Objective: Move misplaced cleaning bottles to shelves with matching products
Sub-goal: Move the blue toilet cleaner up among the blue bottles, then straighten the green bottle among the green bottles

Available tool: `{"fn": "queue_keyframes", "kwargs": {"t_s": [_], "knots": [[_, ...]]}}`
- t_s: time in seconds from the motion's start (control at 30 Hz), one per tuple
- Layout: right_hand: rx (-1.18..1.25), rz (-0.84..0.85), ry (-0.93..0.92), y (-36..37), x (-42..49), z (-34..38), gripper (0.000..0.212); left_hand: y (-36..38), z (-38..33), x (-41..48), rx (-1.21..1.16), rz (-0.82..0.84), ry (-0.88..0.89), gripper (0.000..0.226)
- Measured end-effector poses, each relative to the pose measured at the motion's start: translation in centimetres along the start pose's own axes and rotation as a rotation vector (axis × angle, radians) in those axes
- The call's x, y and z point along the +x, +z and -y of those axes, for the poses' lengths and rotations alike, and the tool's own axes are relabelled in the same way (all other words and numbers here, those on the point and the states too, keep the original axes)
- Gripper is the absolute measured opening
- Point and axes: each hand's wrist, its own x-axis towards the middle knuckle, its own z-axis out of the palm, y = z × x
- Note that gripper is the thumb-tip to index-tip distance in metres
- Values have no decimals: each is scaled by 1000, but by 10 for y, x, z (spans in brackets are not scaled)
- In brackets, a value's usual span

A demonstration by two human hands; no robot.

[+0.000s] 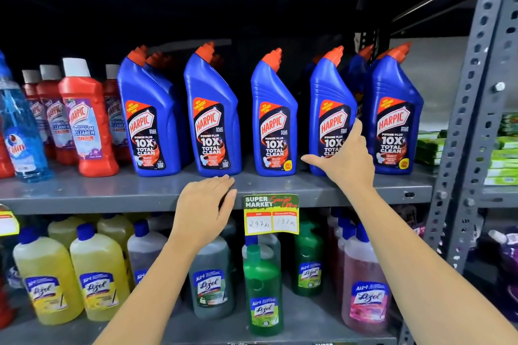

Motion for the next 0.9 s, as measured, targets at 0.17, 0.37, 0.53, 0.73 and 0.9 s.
{"fn": "queue_keyframes", "kwargs": {"t_s": [0.17,0.37,0.53,0.73,0.9], "knots": [[-24,-18,-6,2,-3,-3,141,2,1,0,5,-10,10,49],[418,-408,-147,0,-26,-6,114,13,-6,-9,-101,-142,-70,48],[683,-490,-274,60,-148,-47,51,56,-12,-77,-192,-247,-149,50],[423,68,-7,139,-260,-88,75,137,-8,-204,-244,210,-242,49],[354,421,348,172,-291,-86,122,172,7,-260,53,877,-278,77]]}}
